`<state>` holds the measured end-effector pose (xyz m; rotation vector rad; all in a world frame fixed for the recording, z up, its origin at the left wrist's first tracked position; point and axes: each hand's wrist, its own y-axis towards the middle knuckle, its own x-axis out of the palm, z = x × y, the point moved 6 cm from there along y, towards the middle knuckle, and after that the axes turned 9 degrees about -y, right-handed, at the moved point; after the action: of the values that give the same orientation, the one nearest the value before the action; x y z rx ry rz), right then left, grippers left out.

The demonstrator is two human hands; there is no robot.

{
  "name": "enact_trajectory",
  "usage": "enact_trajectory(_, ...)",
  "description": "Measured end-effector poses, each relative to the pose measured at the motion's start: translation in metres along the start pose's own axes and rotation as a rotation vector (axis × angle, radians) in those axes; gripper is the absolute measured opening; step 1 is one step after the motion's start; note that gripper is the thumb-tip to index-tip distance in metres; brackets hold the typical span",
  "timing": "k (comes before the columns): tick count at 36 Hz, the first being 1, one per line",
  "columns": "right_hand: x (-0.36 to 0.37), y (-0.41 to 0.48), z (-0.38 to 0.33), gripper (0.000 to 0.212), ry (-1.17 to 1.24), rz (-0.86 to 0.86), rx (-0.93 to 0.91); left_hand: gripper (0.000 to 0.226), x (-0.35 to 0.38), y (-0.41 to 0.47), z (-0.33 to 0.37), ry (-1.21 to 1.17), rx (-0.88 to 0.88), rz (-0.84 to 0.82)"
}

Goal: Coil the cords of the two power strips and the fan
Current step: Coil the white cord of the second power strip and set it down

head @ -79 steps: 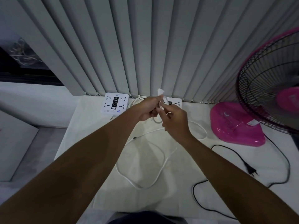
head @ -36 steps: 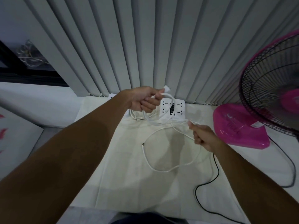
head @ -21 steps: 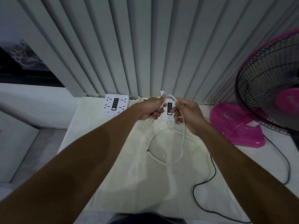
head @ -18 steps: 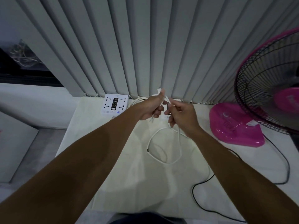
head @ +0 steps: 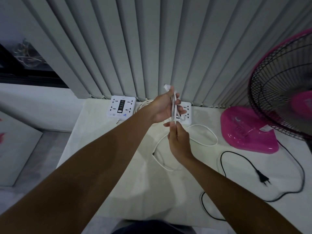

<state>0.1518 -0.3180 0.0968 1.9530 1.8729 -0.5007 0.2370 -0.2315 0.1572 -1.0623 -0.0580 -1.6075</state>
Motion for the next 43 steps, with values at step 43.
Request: enact_trajectory(43,-0.056,0.051,-0.046,0.025,0.253,-0.179,0.05,0.057,-0.017,-0.008,0.001,0.615,-0.048,0.165)
